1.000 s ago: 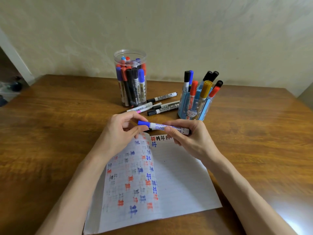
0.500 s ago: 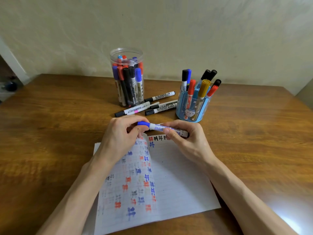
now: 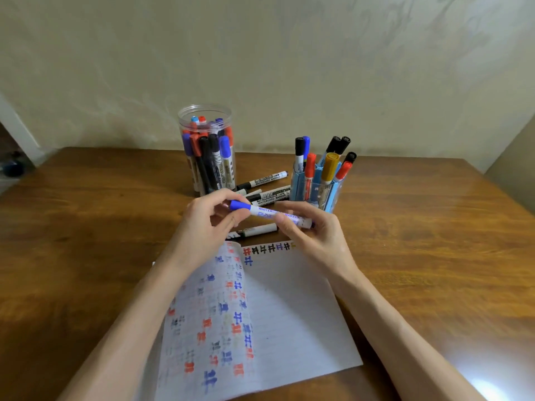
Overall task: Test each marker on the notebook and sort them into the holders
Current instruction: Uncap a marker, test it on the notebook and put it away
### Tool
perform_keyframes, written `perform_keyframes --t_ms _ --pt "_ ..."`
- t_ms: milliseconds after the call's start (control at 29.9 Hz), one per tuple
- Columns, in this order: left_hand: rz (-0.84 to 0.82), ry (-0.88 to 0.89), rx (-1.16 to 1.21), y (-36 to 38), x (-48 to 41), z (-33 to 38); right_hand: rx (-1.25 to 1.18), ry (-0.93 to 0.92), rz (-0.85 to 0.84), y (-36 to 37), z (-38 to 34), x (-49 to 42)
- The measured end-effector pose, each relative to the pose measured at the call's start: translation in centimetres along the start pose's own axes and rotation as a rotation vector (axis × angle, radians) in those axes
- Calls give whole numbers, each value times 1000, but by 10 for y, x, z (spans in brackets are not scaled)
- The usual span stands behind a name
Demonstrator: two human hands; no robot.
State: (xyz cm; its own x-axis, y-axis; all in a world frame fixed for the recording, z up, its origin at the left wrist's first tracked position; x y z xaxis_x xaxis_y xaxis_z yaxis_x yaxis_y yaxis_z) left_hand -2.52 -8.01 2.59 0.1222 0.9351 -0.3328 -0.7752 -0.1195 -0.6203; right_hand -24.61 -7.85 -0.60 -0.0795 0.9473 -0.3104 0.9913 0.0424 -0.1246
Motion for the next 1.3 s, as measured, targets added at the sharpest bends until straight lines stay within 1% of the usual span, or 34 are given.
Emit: perform_keyframes --t_ms 67,134,167,201,268,334,401,468,535,635,769,836,970,1103,1204,1237,1304 --pt "64 2 135 -6 -12 12 -23 -25 248 -7 -1 1" --pt "111 -4 256 -11 -23 26 23 -68 469 -15 1 2" --pt "135 0 315 -12 -28 34 53 -71 531 -18 1 2" --pt "165 9 366 -13 -33 41 64 -56 551 -20 3 0" --pt "251 28 409 -13 -45 55 33 13 486 -21 3 -2" --pt "327 67 357 -11 -57 66 14 61 392 -19 4 -3" --pt "372 114 289 -7 -66 72 -3 78 341 -20 6 -4" --pt "413 136 237 -3 -72 73 -16 84 326 -23 6 -6" --pt "438 135 198 3 -77 71 -9 75 349 -27 8 -7" --pt "402 147 144 17 -84 71 -13 76 359 -26 10 -6" --pt "310 130 -22 34 -86 74 -15 60 341 -25 11 -6" --pt "328 144 -59 38 -87 78 -19 66 342 -26 9 -7" --pt "366 196 -18 45 -88 83 -22 64 349 -24 8 -8" --pt "361 286 -126 53 -87 81 -14 56 354 -24 8 -8" --pt "400 345 -324 60 -84 68 -3 55 356 -23 7 -8" --pt "396 346 -351 62 -83 63 -2 55 358 -24 7 -8" --pt "379 353 -333 64 -77 56 0 54 361 -24 9 -7"
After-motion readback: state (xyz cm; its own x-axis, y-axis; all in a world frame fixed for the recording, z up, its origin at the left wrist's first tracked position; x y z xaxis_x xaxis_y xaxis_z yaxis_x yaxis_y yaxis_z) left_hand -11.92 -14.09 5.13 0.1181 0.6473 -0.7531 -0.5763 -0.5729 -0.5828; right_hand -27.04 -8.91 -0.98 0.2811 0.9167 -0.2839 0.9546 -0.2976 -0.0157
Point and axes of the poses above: each hand's wrist, its own x-axis away from the middle knuckle, its own y-axis out of the palm, z = x × y, the point moved 1 cm from there along -x, towards the middle knuckle, and after that the axes turned 9 degrees about -x, right-handed, at the moved point
